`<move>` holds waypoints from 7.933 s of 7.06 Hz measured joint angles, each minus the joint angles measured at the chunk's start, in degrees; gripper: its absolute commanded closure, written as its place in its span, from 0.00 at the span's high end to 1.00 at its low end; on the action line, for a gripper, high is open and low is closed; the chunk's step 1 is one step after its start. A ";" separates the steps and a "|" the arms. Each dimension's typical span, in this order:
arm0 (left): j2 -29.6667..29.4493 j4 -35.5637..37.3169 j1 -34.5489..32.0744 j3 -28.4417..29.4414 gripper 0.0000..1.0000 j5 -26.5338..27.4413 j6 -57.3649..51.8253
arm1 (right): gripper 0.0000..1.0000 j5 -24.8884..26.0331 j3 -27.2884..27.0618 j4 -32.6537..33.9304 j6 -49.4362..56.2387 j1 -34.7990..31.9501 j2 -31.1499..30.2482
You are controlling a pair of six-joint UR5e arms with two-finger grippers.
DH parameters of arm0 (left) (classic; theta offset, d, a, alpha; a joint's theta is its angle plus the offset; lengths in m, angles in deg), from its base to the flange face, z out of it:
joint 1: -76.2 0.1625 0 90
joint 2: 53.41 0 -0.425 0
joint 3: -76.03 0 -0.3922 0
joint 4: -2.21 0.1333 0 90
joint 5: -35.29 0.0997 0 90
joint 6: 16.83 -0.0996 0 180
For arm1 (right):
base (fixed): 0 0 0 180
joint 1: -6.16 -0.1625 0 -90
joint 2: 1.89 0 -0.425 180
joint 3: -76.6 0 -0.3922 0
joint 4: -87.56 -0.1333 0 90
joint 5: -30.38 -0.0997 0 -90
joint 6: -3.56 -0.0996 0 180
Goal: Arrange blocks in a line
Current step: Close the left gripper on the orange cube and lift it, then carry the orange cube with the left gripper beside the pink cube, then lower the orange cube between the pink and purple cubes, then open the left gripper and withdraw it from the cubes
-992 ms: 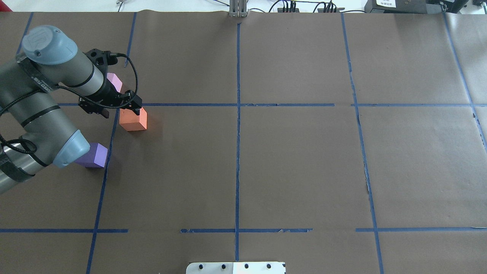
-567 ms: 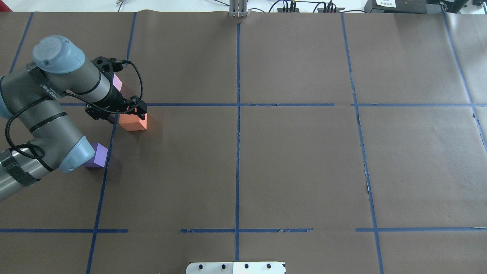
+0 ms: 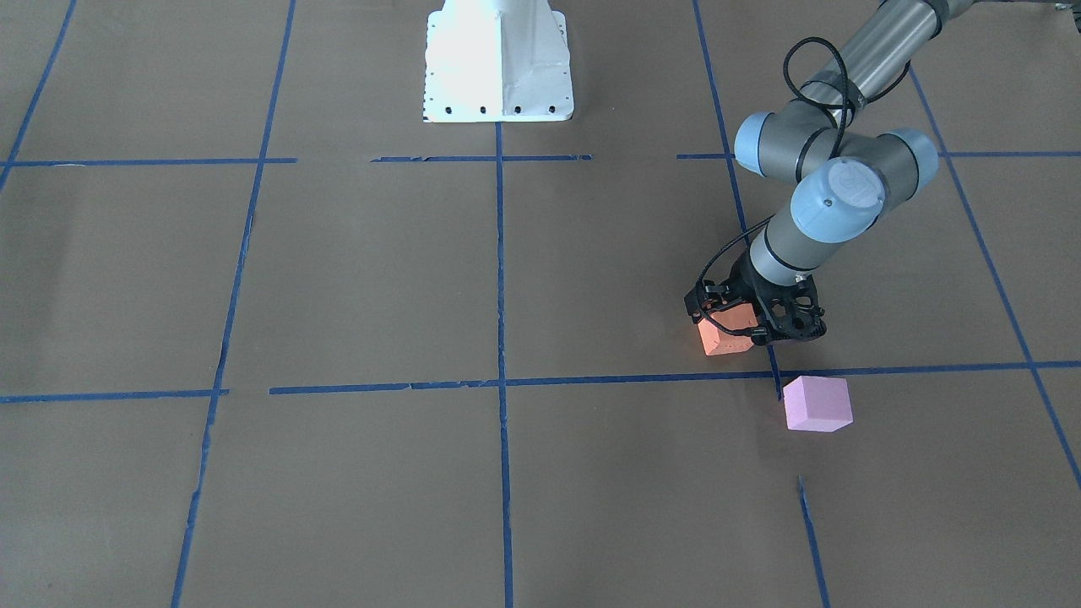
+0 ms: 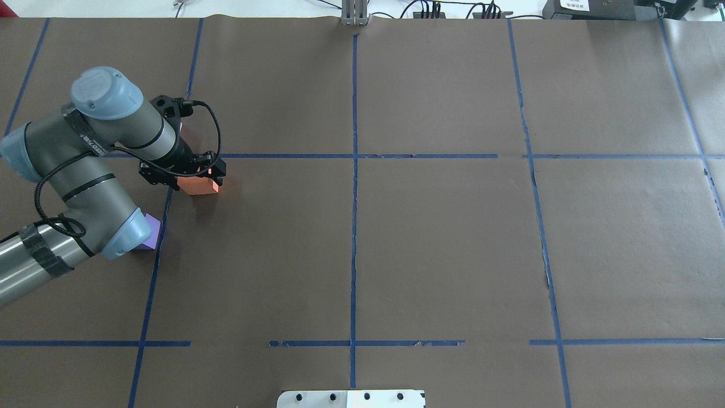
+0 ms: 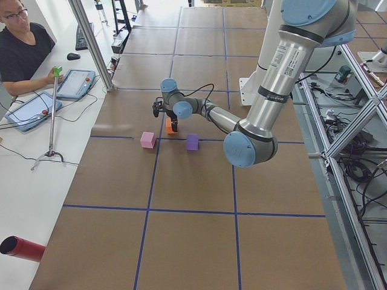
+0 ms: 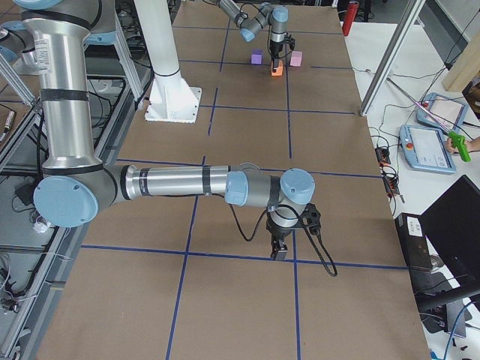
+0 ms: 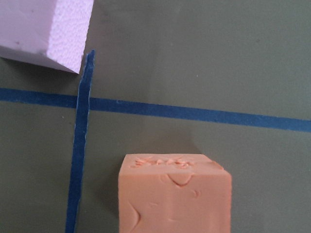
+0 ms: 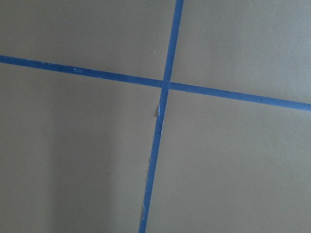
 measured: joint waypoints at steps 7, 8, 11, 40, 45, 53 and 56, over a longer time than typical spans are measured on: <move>-0.84 -0.78 -1.11 2.02 0.89 0.01 -1.02 | 1.00 0.00 -0.02 0.00 0.00 0.00 0.00; -0.84 -0.81 -1.15 2.04 0.76 0.01 -1.00 | 1.00 0.00 -0.01 0.00 0.00 0.00 0.00; -1.03 -0.77 -1.42 1.91 0.30 -0.07 -0.88 | 1.00 0.00 0.00 -0.02 0.00 0.00 0.00; 8.02 4.82 -6.41 -8.02 0.18 2.14 -11.75 | 1.00 0.00 0.00 0.00 0.05 0.00 0.00; 7.83 0.75 -5.68 -3.33 0.20 2.12 -11.94 | 1.00 0.00 0.00 0.00 0.06 0.00 0.00; 7.41 0.32 -5.49 -2.79 1.00 1.87 -14.13 | 1.00 0.00 -0.03 0.00 0.03 0.00 0.00; 7.45 1.96 -5.53 -4.58 1.00 1.52 -14.44 | 1.00 0.00 0.00 0.00 0.00 0.00 0.00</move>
